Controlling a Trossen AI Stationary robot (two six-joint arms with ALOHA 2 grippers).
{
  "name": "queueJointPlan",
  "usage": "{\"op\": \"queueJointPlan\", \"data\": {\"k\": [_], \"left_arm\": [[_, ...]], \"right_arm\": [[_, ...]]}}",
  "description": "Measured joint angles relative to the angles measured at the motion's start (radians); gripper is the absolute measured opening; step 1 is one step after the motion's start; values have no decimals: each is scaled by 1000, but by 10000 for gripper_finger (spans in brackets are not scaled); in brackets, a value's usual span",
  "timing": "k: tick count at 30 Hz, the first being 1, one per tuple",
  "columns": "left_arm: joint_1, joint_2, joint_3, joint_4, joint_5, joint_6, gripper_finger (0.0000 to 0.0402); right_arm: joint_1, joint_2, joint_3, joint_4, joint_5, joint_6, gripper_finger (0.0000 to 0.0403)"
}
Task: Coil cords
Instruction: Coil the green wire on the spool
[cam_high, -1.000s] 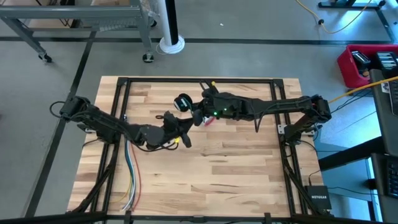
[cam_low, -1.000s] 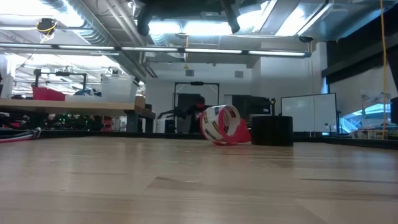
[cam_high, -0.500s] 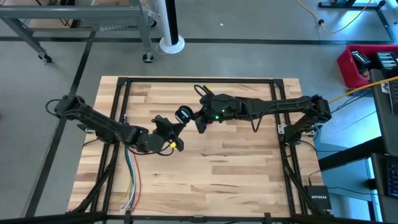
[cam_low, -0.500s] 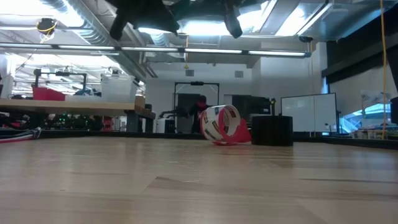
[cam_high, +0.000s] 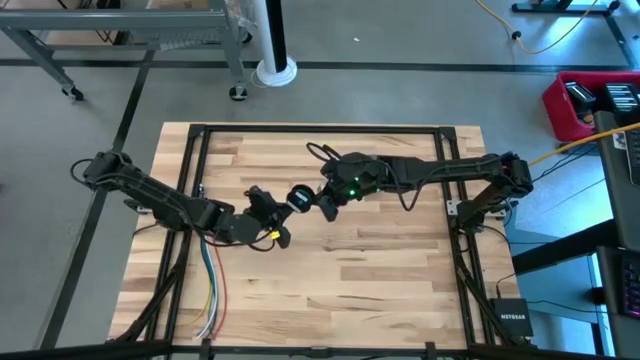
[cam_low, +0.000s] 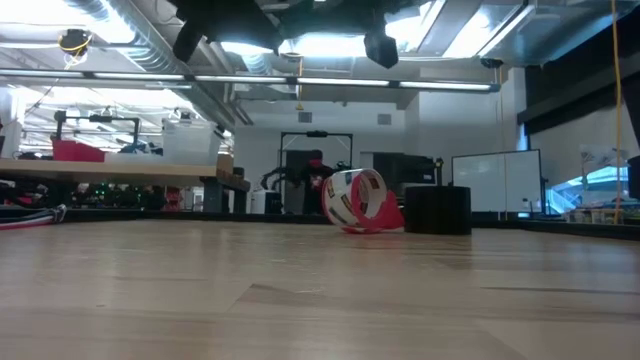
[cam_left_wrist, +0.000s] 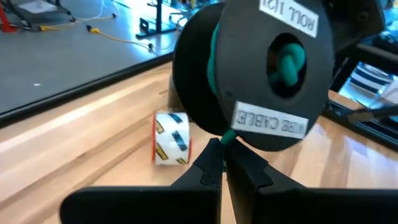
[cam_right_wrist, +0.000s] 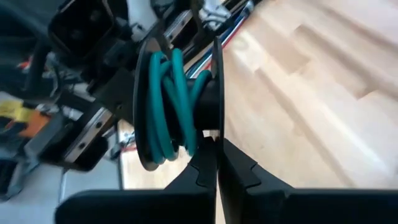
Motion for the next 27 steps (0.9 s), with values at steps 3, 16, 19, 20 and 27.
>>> {"op": "queueJointPlan", "data": {"k": [3,16,19,20,27], "left_arm": [[-1,0,0,-11,27,3,1],[-2,-16,0,-26,218,35,1],[-5,-34,0,-30,234,62,1],[-5,-41,0,-28,240,79,1],[0,-71,0,7,307,178,1]], "right_arm": [[-1,0,0,-2,-69,0,1],[0,0,0,-141,-253,1,1],[-1,0,0,-143,-315,1,1],[-1,0,0,-143,-330,1,1],[-1,0,0,-149,-396,0,1]]}}
